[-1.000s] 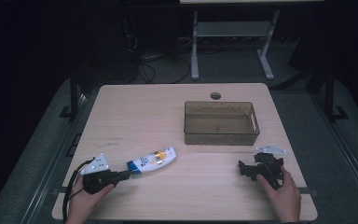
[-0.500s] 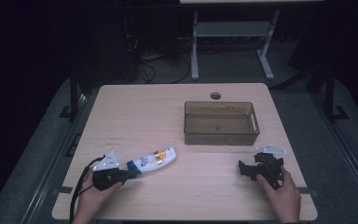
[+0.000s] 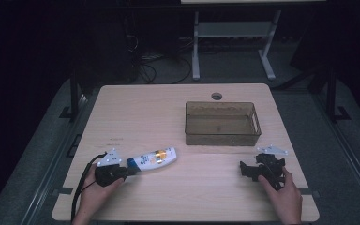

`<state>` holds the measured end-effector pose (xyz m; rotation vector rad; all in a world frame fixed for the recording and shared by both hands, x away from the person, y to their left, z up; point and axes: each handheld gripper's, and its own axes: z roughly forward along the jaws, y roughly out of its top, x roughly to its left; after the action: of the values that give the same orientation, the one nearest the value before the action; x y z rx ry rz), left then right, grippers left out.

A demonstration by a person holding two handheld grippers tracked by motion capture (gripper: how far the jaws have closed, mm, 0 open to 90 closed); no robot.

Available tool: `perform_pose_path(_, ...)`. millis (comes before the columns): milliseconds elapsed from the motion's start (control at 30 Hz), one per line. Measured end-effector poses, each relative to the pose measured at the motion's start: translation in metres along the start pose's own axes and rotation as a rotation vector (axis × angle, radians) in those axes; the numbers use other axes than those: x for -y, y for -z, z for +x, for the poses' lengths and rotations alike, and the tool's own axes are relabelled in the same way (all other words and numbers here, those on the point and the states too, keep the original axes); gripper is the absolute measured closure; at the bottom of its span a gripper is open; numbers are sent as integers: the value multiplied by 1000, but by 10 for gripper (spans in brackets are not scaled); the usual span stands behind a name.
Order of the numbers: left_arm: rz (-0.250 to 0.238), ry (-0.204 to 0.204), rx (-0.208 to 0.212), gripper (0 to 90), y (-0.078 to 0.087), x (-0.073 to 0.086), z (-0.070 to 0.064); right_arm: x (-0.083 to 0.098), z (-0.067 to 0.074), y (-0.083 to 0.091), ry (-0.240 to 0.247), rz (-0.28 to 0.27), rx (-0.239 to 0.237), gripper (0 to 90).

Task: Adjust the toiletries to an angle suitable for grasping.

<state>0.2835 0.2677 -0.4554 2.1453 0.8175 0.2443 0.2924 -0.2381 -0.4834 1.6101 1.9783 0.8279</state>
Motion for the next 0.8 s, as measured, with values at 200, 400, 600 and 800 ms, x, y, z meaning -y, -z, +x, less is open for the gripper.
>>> perform_pose_path(200, 0, 6, -15, 889, -1, -3, 4, 0, 0, 0, 0, 0, 0, 0)
perform_pose_path(400, -4, 23, -30, 890, -3, -5, 11, 0, 0, 0, 2, 1, 0, 0)
perform_pose_path(600, 2, 26, -45, 892, -5, -8, 16, 0, 0, 0, 1, 1, 0, 0)
perform_pose_path(800, 4, 33, -62, 897, -9, -14, 24, 0, 0, 0, 2, 1, 0, 0)
